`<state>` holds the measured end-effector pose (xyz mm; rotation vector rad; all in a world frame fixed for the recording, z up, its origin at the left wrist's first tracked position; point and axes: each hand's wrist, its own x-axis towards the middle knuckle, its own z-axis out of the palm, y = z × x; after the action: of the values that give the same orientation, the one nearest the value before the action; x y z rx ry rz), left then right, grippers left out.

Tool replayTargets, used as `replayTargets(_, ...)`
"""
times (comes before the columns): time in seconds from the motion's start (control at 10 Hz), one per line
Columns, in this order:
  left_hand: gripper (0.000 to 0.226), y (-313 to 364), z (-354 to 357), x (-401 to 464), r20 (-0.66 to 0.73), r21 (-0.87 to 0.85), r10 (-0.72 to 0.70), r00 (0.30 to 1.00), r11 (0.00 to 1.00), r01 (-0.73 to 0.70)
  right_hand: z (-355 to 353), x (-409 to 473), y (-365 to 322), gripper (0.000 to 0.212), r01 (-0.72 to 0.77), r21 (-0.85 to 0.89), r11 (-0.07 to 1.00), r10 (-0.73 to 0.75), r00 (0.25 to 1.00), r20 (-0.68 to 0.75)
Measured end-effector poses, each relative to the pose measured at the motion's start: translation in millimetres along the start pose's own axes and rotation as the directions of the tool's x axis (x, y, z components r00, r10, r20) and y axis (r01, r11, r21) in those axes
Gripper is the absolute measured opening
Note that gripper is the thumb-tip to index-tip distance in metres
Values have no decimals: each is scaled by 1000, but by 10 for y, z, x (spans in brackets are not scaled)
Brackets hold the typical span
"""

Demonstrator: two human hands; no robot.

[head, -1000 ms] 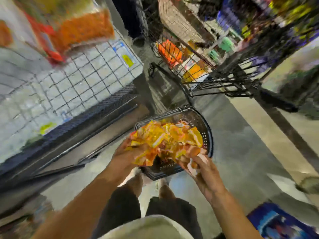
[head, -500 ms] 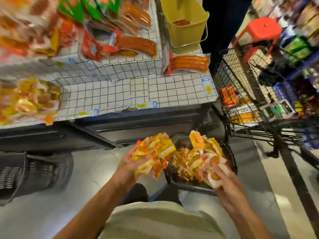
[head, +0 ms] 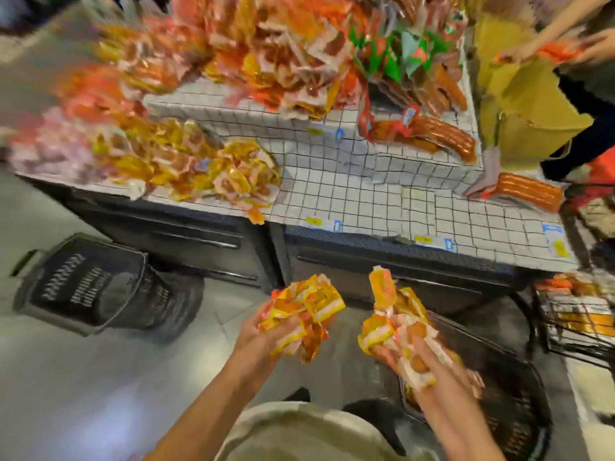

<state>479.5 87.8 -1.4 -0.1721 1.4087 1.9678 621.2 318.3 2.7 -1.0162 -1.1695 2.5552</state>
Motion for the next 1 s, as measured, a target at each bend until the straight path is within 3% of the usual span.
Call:
replayTargets(0.1,65,236,-523,-110,-83,-71,17,996,997,-23,554,86,217,45,-87,75,993,84,996,37)
replayTargets(0.2,61,380,-852,-185,-136,-118,36,990,992,-53,950,162,264,45,-123,26,992,121,989,85)
replayTargets(0.3,62,514,-1233,-198,-235,-154,52,971,984,-91,1247,348,313,43,-261,100,960,255,964,69)
replayTargets(0.4,63,599,-1422,-139,-280,-183,47,959,978,-101,1263,432,352,35,-164,-20,986,164,986,21)
replayTargets(0.5,62,782,-1512,25,-288,-164,67,955,979,-118,1486,664,262,41,-156,-26,987,158,970,183)
replayTargets(0.6,60,1104,-1447,283,-244,-132,97,965,982,-133,1685,930,146,40,-116,9,993,112,978,176)
replayTargets(0.7,61,1434,-1312,495,-220,-107,132,967,982,-158,1767,1236,43,39,-117,148,982,97,985,140)
replayTargets(0.8,66,1945,-1102,789,-212,-50,154,965,984,-169,2049,1405,-309,58,-228,333,915,172,967,191)
replayTargets(0.9,58,2353,-958,1061,-163,-47,189,968,979,-199,2040,1762,-321,47,-203,298,933,185,979,86)
replayTargets(1.0,44,2801,-859,1475,-129,-66,210,969,973,-219,2266,2085,-599,55,-120,19,993,118,990,82)
